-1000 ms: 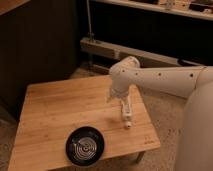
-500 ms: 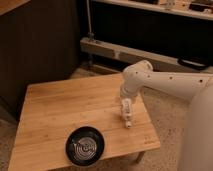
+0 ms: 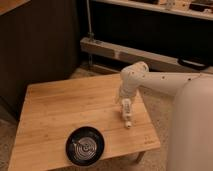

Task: Place the bottle in the ceramic bowl

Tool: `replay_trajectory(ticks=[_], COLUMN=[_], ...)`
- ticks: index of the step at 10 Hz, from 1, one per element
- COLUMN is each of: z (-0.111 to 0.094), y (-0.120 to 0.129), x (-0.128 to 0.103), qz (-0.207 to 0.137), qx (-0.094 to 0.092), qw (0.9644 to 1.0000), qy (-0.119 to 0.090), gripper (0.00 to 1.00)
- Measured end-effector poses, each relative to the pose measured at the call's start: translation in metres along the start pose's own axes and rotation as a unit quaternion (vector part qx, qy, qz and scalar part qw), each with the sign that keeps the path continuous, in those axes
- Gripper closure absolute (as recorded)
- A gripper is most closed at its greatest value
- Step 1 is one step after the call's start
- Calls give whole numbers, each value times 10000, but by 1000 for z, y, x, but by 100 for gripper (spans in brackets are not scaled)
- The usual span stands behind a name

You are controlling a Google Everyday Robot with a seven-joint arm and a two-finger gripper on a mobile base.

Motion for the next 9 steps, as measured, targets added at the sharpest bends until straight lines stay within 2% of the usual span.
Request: replay_trajectory(ticks=[3,5,7,9], z=[21,42,60,71], y=[1,-5,0,-2], x=[-4,0,4,9], qz=[-60,-10,-74,-64], qx=[154,228,282,298], qw=[9997,9991,9982,9968], qy=[168,347,533,737], gripper=[35,35,35,36])
